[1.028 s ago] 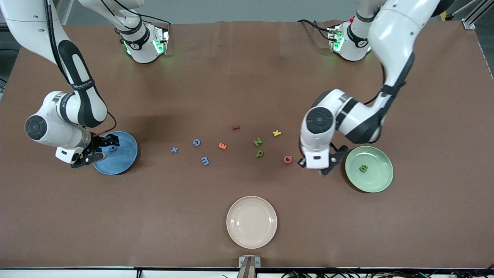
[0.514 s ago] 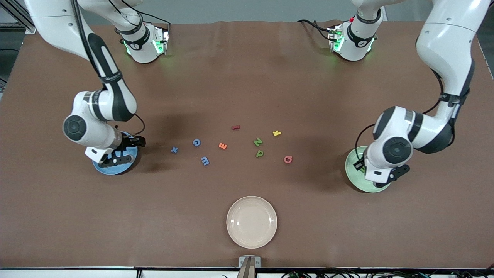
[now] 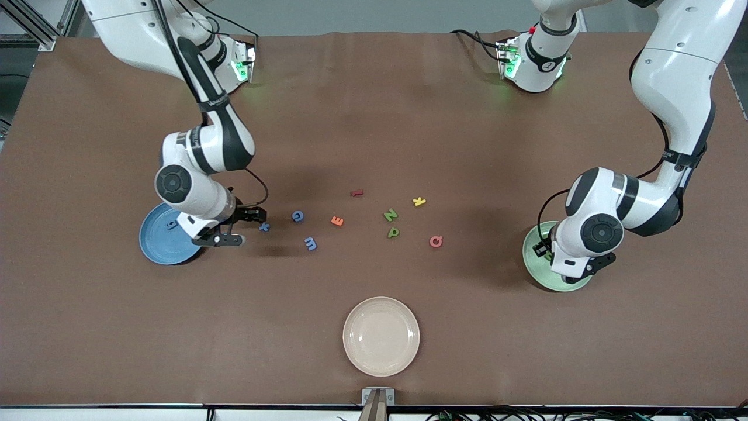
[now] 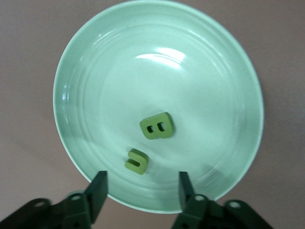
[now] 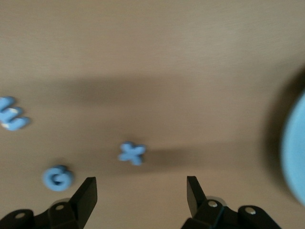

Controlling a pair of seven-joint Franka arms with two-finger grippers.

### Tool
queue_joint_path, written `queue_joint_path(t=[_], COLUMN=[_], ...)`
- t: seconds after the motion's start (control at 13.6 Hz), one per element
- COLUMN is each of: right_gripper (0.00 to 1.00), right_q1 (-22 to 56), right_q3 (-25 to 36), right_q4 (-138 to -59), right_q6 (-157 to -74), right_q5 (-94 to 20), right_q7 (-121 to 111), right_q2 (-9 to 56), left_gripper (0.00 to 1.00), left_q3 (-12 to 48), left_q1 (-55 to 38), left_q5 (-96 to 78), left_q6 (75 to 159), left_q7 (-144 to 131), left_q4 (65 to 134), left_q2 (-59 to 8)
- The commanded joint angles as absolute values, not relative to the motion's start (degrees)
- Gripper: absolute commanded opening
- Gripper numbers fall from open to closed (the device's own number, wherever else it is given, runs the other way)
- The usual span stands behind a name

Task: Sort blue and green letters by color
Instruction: 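Grasp the blue X with the right gripper while the left gripper returns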

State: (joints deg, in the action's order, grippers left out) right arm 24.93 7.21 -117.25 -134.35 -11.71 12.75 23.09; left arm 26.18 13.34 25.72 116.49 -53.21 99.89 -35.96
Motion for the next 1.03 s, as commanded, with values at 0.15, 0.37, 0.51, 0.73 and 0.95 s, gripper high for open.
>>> queue_joint_path(t=[0.15, 0.37, 0.51, 0.73, 0.95], right_gripper=[0.83, 0.81, 0.78, 0.66, 0.53], right_q1=[26.28, 26.37, 26.45, 26.46, 26.46], right_q3=[7.82, 7.82, 7.82, 7.82, 7.82], right_q4=[-114.79, -115.05, -115.31, -115.84, -115.93], right_q6=[-140.35, -141.15, -140.98, -140.45, -140.45], right_q5=[-14.06, -14.06, -14.06, -13.97, -13.97], right_q7=[14.77, 14.77, 14.77, 14.77, 14.68], right_q2=[29.08, 30.06, 30.15, 30.06, 30.15], left_gripper=[1.00, 1.00, 0.99, 0.99, 0.98], left_q3=[32.06, 35.24, 35.24, 35.16, 35.16], left_q1=[12.57, 6.36, 2.48, -0.34, -4.64], left_q5=[25.40, 25.66, 25.49, 25.49, 25.66], left_q6=[116.02, 116.19, 116.72, 116.98, 119.69], left_q7=[-57.45, -66.78, -70.29, -71.71, -74.43], left_q4=[98.97, 95.99, 93.96, 93.52, 92.02], left_q2=[-32.70, -35.23, -36.99, -38.32, -39.81])
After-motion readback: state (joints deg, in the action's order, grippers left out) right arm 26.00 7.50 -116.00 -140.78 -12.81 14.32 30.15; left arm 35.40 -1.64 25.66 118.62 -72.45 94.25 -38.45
